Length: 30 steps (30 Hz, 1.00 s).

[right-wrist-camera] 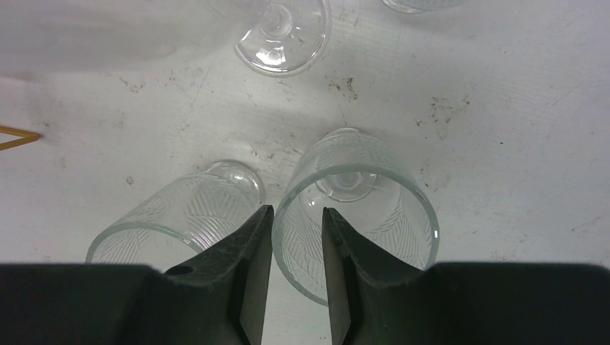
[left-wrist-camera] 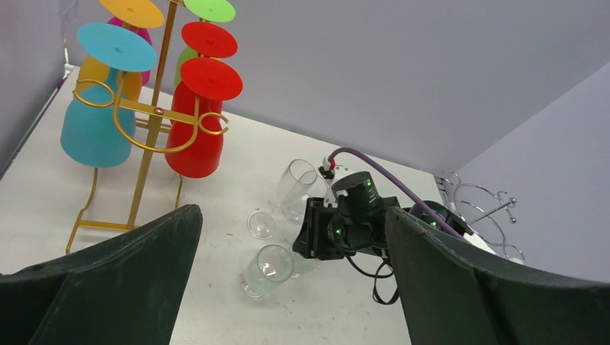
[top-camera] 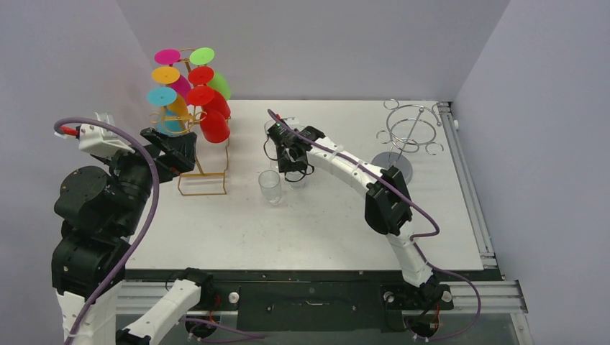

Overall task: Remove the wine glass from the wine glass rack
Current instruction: Place the wine glass at the center of the board, then move the wine rack to the center of the board.

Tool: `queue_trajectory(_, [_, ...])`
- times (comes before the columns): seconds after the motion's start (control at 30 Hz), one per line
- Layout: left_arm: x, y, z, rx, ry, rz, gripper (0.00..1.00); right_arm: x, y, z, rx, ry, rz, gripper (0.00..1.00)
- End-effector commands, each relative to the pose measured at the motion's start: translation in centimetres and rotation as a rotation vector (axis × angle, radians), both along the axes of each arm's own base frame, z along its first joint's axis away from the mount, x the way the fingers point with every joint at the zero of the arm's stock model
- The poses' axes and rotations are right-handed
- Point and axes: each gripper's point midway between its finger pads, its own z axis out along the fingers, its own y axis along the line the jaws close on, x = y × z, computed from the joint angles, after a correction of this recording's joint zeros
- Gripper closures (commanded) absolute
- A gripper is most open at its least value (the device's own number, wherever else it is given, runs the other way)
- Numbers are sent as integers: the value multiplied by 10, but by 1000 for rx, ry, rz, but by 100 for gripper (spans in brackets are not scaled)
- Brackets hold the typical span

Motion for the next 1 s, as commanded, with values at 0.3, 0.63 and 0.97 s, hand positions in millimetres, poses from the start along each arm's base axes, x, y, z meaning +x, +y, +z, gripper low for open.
queue_trajectory(0.3, [46,-15,-9,23,82,-2,4,-1,-29,139,183,-235,-56,65])
queue_trajectory(0.63, [102,-3,-14,133,213,123,4,-3,-44,221,539,-299,-44,52])
queue_trajectory(0.97, [129,38,-21,162,294,234,4,15,34,341,1091,-283,71,47])
